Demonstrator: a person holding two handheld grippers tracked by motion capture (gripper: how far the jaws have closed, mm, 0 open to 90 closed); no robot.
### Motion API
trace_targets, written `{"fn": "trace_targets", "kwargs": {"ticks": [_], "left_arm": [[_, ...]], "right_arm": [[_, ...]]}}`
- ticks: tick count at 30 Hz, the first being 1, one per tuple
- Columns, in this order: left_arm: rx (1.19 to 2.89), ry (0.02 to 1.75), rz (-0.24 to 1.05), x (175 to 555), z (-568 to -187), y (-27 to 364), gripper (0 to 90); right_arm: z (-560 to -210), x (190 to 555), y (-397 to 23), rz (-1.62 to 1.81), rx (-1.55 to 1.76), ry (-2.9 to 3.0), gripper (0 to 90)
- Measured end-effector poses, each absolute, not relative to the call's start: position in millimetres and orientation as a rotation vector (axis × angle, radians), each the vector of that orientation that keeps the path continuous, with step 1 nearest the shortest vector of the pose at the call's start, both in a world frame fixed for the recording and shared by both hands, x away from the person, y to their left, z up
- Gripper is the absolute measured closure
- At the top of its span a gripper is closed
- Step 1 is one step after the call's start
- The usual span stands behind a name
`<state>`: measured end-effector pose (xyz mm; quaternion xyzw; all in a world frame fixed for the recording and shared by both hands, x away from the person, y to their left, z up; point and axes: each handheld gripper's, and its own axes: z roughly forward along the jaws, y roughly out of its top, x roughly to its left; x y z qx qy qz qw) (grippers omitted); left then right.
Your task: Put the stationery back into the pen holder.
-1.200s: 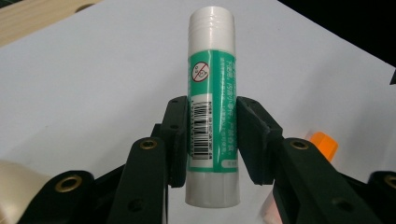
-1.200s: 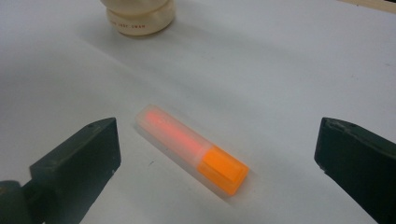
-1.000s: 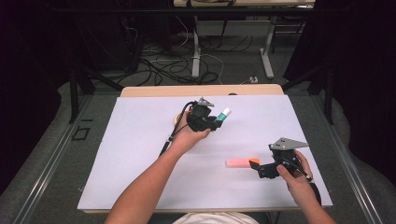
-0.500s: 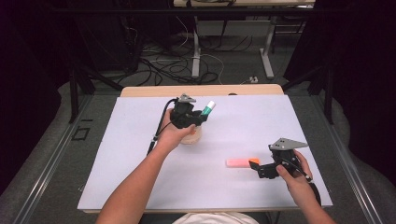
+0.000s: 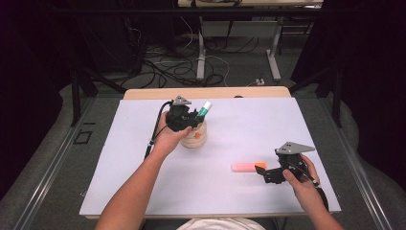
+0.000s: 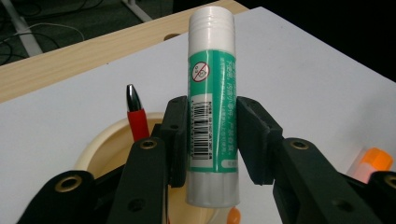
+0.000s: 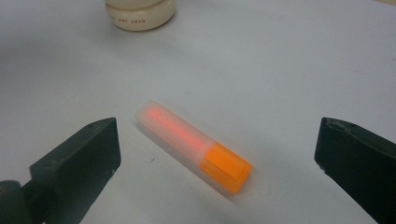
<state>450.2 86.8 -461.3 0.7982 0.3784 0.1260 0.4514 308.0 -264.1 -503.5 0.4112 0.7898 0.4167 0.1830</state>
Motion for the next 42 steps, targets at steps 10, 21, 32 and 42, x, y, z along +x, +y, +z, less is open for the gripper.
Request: {"fn": "trace_targets", "kwargs": {"ticks": [10, 21, 32, 42], "left_arm": [[1.979, 0.960, 0.322, 455, -475, 92, 65.8], [1.984, 0.961, 0.328, 457, -480, 92, 65.7], [1.992, 0.971, 0.330, 458, -482, 93, 65.5], [1.910, 0.965, 0.358, 457, -474, 99, 53.6]], "right_arm": [[-503, 308, -265, 1.160, 1.151, 2.247, 0.1], [-503, 308, -265, 1.156, 1.149, 2.244, 0.1], [-503, 308, -265, 1.162, 1.153, 2.245, 0.1], [-503, 308, -265, 1.162, 1.153, 2.245, 0.1]]}}
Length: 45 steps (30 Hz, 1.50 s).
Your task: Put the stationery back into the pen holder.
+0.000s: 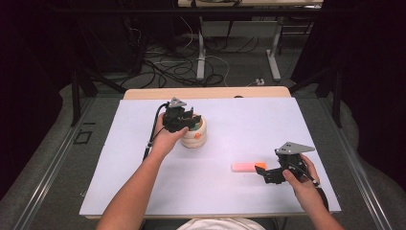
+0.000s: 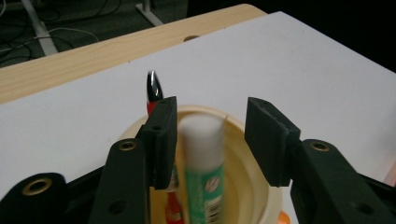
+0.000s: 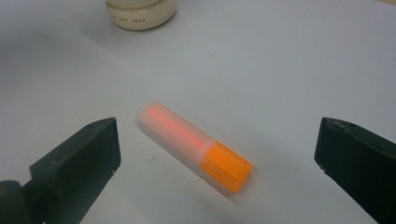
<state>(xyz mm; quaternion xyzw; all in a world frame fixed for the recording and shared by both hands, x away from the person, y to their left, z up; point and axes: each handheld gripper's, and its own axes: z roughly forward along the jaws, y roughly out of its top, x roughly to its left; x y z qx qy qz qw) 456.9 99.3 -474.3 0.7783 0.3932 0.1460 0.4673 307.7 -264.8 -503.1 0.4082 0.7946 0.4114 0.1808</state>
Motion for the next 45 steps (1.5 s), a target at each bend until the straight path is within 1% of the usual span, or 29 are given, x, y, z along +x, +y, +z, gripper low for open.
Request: {"fn": "trace_targets", "kwargs": {"ticks": [3, 9, 20, 29, 45], "left_arm": [[1.903, 0.971, 0.365, 456, -472, 101, 51.3], [1.890, 0.959, 0.380, 451, -466, 102, 37.6], [1.912, 0.906, 0.393, 434, -455, 99, 26.1], [1.934, 0.854, 0.385, 423, -453, 90, 21.3], [2.029, 0.725, 0.362, 408, -453, 56, 21.1]], "right_arm": [[-503, 308, -264, 1.174, 1.152, 2.233, 0.1], [-503, 308, -265, 1.172, 1.147, 2.232, 0.1], [-503, 307, -264, 1.175, 1.158, 2.226, 0.1], [-501, 307, -265, 1.162, 1.152, 2.230, 0.1], [-500, 306, -266, 1.164, 1.134, 2.230, 0.1]]}}
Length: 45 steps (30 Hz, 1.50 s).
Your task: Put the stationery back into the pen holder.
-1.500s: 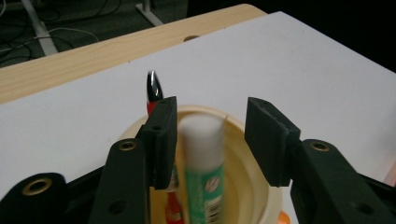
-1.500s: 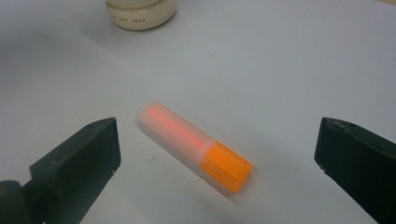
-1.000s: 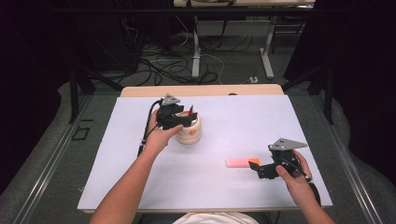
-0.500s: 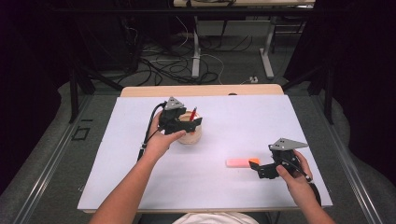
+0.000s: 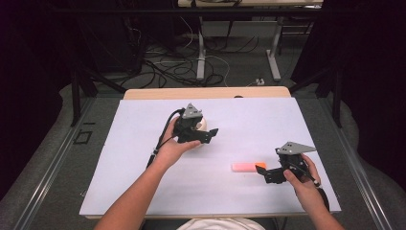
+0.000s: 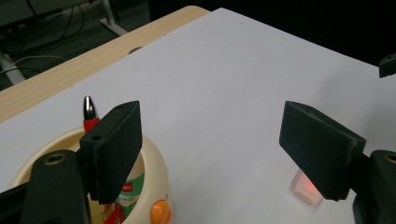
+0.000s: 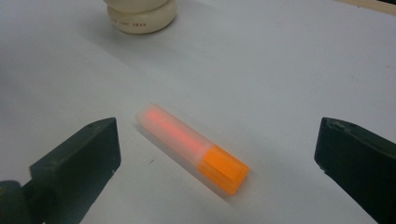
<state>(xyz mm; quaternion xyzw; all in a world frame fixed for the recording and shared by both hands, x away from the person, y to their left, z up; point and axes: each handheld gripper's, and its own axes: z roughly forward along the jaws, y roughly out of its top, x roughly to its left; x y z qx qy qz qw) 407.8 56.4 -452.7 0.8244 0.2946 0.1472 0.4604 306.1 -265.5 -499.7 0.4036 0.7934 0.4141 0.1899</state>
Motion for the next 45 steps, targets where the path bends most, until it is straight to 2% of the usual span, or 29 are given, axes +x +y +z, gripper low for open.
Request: {"fn": "trace_targets", "kwargs": {"ticks": [11, 25, 36, 45], "left_arm": [[2.122, 0.629, 0.341, 405, -460, 25, 21.5], [2.230, 0.537, 0.216, 406, -471, -11, 21.7], [2.316, 0.480, 0.188, 406, -484, -33, 21.7], [2.365, 0.421, 0.114, 404, -496, -56, 24.0]], "right_arm": [[-499, 306, -265, 1.179, 1.130, 2.218, 0.1], [-495, 303, -264, 1.178, 1.091, 2.222, 0.1], [-494, 299, -264, 1.180, 1.098, 2.216, 0.1], [-495, 296, -268, 1.167, 1.093, 2.208, 0.1]]}}
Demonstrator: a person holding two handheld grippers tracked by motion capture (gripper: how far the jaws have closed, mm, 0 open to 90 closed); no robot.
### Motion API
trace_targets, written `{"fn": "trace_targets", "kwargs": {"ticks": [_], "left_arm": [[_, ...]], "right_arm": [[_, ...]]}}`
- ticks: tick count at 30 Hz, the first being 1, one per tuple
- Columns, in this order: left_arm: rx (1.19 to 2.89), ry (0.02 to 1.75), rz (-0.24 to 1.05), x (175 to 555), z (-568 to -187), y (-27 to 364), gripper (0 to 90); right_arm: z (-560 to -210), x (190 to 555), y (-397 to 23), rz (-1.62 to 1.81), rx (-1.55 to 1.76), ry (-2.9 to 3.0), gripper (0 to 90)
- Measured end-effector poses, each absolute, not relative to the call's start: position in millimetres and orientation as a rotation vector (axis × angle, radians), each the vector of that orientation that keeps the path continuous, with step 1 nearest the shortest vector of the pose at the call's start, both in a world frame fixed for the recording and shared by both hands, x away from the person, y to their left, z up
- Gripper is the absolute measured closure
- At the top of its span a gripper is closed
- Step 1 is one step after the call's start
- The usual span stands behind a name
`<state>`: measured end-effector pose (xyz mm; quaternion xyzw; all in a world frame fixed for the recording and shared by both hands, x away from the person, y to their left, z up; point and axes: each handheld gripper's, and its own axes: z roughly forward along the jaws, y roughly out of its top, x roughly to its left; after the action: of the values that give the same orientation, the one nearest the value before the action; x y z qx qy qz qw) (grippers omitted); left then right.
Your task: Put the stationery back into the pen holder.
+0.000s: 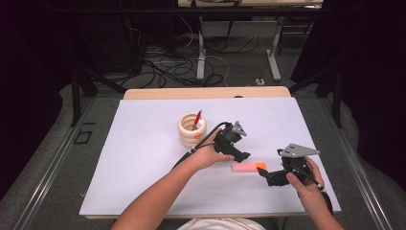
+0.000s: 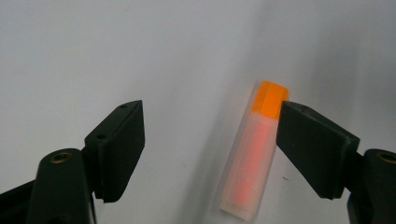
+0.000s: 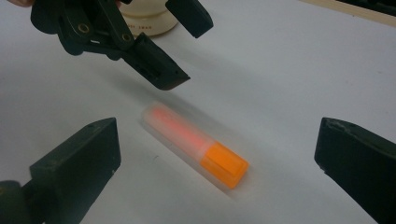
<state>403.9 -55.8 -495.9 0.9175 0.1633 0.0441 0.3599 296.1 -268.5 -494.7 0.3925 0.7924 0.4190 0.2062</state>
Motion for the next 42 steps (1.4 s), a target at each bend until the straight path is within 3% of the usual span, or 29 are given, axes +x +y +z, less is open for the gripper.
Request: {"fn": "trace_targets", "kwargs": {"ticks": [33, 42], "left_arm": [[2.549, 0.172, 0.064, 393, -527, -101, 35.3], [2.579, 0.160, 0.038, 391, -532, -105, 42.1]], "right_arm": [[-495, 276, -286, 1.149, 1.172, 2.157, 0.1], [-495, 273, -289, 1.147, 1.181, 2.150, 0.1]]}}
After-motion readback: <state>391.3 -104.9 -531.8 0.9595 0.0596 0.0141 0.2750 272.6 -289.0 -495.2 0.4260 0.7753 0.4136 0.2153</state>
